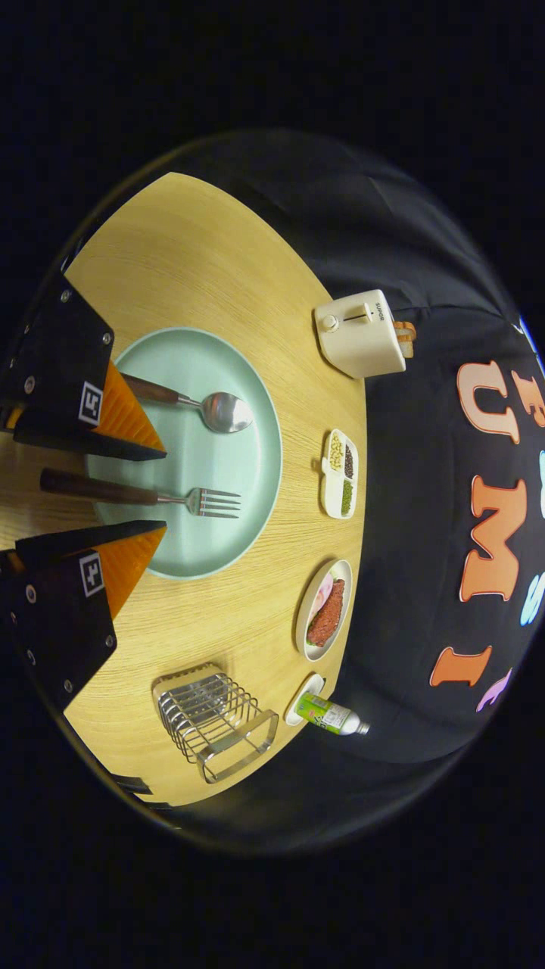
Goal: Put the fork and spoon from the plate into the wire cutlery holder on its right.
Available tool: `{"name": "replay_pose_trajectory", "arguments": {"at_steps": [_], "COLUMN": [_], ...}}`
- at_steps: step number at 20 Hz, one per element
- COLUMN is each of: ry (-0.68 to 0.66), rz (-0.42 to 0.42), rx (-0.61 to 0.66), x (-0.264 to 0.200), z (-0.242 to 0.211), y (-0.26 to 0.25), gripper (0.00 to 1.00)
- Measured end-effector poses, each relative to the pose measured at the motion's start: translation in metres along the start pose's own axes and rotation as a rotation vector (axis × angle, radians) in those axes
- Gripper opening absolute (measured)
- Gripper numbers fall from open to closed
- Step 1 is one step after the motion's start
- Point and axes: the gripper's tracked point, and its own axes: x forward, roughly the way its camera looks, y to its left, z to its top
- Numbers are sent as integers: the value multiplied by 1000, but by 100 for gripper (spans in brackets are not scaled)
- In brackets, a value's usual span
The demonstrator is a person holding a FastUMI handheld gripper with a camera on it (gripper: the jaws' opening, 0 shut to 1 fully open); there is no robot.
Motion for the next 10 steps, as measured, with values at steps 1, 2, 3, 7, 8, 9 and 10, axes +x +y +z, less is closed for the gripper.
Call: {"name": "replay_pose_trajectory", "arguments": {"at_steps": [1,2,3,7,8,9,10], "ry": [8,12,19,34,36,37,39], "rz": [-10,-16,-23,-38,-40,-42,-46], "rx": [-1,-1,2,-9,-9,-5,-1], "x": [2,4,5,8,10,11,11], "z": [-1,-2,-4,-7,-7,-6,-7], "y": [-2,-3,-4,-5,-5,-4,-5], "gripper": [43,39,36,19,17,13,12]}}
